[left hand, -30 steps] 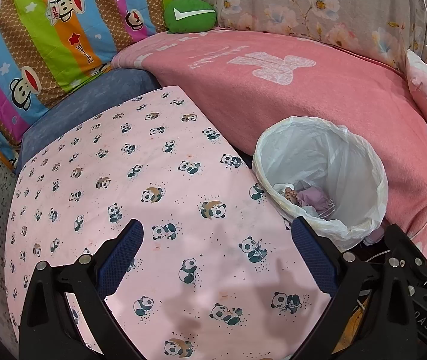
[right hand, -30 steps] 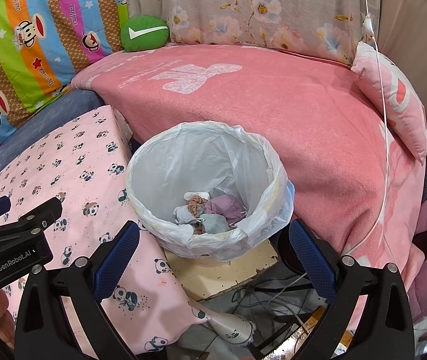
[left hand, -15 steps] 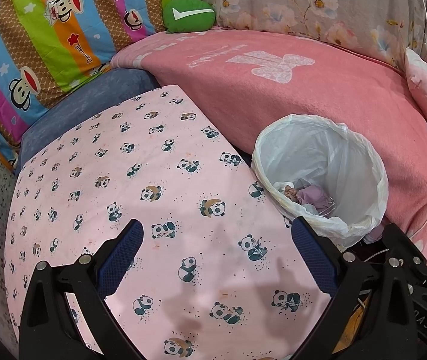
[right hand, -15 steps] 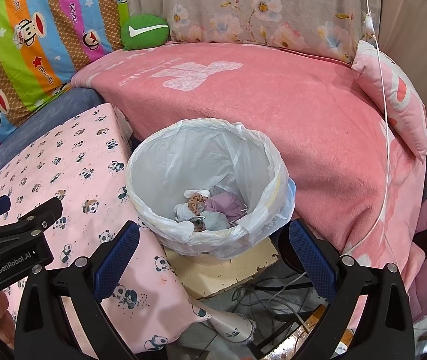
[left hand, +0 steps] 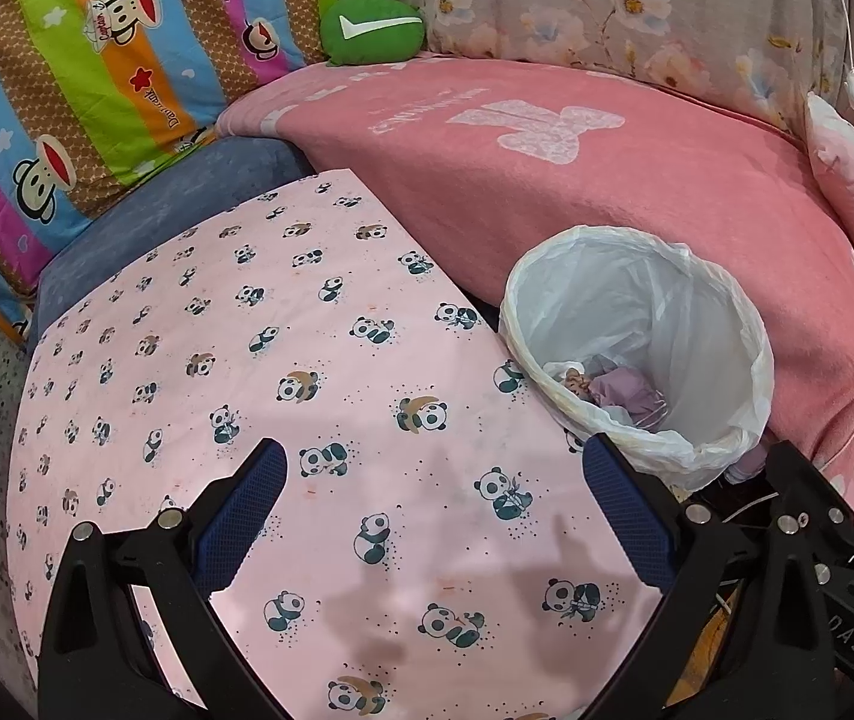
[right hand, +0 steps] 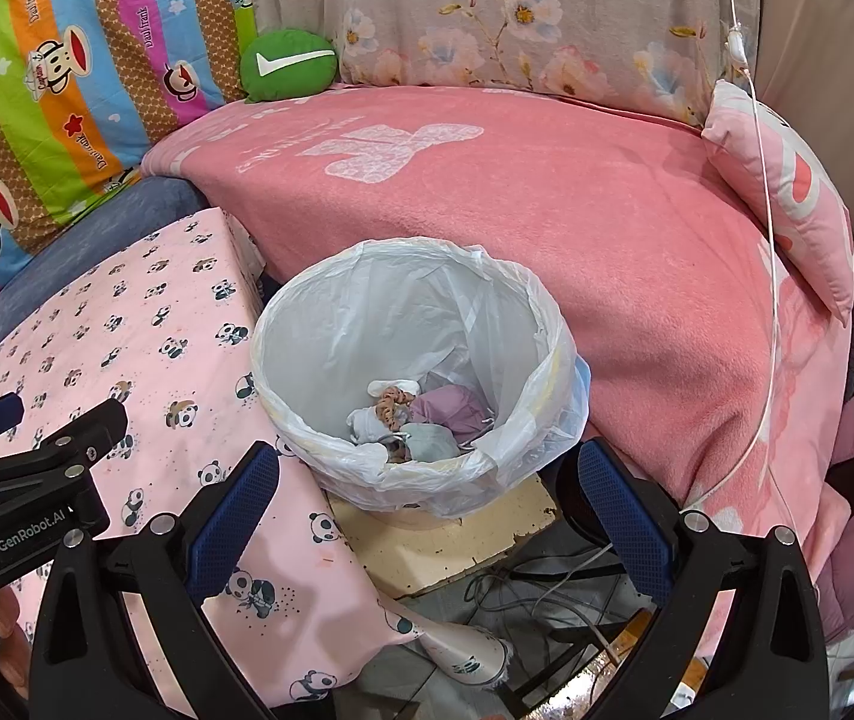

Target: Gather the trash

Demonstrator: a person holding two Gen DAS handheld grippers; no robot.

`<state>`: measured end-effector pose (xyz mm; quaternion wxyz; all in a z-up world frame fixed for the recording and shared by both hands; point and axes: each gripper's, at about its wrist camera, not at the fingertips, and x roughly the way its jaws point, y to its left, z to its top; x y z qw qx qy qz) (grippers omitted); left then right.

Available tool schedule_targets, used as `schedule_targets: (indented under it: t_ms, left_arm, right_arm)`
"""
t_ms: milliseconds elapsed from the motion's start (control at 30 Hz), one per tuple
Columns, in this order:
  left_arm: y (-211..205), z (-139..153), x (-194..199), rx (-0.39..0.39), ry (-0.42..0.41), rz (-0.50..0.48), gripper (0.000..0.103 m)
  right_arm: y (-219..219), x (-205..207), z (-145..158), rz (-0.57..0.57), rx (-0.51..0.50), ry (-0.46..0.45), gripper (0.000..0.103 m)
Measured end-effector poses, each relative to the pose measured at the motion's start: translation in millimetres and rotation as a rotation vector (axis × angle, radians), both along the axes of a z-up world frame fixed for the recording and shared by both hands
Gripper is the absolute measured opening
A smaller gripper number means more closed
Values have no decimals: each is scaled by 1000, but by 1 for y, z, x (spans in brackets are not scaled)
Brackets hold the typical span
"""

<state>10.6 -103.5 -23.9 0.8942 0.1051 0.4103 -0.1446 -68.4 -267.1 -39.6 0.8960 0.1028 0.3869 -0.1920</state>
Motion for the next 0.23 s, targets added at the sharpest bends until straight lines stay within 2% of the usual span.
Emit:
schedule_targets:
  t_ms: [233]
  left_arm:
    - [1, 0, 0, -9, -4, -8, 95]
  right_arm:
    - [1, -1, -1, -1, 5, 1, 99]
